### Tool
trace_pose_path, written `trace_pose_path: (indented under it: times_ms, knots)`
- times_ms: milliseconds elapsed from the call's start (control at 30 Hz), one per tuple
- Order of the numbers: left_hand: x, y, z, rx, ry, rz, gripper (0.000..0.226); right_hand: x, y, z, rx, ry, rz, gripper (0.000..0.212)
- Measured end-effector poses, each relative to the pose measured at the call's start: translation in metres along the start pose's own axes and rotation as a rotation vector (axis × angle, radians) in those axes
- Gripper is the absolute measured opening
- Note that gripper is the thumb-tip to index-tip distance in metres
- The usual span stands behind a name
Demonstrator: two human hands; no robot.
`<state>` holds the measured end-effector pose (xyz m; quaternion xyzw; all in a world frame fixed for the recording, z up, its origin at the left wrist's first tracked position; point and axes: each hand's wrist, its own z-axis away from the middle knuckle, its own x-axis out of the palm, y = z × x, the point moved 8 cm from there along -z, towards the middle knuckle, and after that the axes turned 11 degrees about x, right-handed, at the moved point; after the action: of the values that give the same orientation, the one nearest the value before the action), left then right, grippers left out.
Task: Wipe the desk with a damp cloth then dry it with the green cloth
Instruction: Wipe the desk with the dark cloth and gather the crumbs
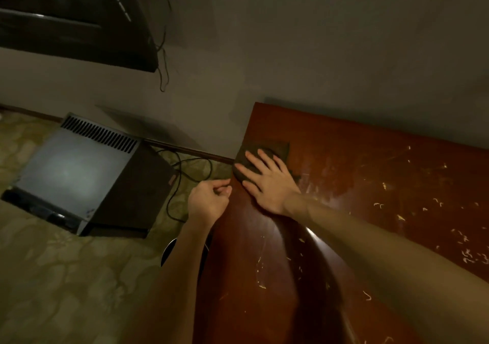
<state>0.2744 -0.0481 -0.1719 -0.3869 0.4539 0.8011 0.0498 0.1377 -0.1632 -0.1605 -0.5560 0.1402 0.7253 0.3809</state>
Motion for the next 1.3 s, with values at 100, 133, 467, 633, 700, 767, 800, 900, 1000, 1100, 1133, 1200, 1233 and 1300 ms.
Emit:
trace_pose_path:
  times_ms: [100,133,467,633,700,767,800,900,1000,1100,1133,1200,1233,1300]
  knots:
    - [0.000,-0.004,-0.009,0.018,-0.055,0.042,0.024,0.014,-0.005,0.042,0.018,0.062,-0.011,0.054]
    - [-0.001,-0.005,-0.012,0.020,-0.079,0.029,0.024,0.016,-0.001,0.053,0.092,0.101,-0.028,0.054]
    - [0.008,-0.002,-0.036,0.089,-0.192,-0.123,0.021,-0.020,0.028,-0.057,0.452,0.120,-0.184,0.054]
    - [0.013,-0.007,-0.038,0.015,-0.259,0.089,0.014,0.022,-0.015,0.036,0.222,0.093,-0.028,0.054]
    - [0.011,-0.004,-0.036,0.001,-0.265,0.094,0.014,0.041,-0.033,0.089,0.209,0.069,-0.001,0.054]
    - [0.010,-0.003,-0.034,-0.001,-0.273,0.067,0.023,0.055,-0.036,0.115,0.225,0.002,0.004,0.054]
    - [0.010,-0.002,-0.033,-0.001,-0.277,0.058,0.026,0.055,-0.032,0.115,0.225,-0.020,0.001,0.054]
    - [0.013,-0.002,-0.036,-0.019,-0.305,0.081,0.026,0.036,-0.014,0.077,0.208,-0.017,-0.040,0.051]
    - [0.015,-0.003,-0.039,-0.038,-0.320,0.101,0.028,0.020,0.000,0.040,0.258,-0.019,-0.087,0.050]
    - [0.010,0.003,-0.037,-0.001,-0.312,0.025,0.028,0.027,-0.020,0.044,0.262,-0.012,-0.074,0.052]
    - [0.009,0.007,-0.036,0.030,-0.306,-0.013,0.028,0.034,-0.032,0.056,0.243,0.000,-0.068,0.053]
    - [0.008,0.013,-0.034,0.075,-0.309,-0.050,0.028,0.048,-0.060,0.091,0.167,0.028,-0.039,0.053]
    - [0.008,0.013,-0.031,0.079,-0.317,-0.050,0.030,0.057,-0.073,0.110,0.127,0.024,-0.026,0.053]
    - [0.009,0.010,-0.027,0.076,-0.327,-0.041,0.032,0.074,-0.088,0.140,0.079,-0.006,-0.015,0.053]
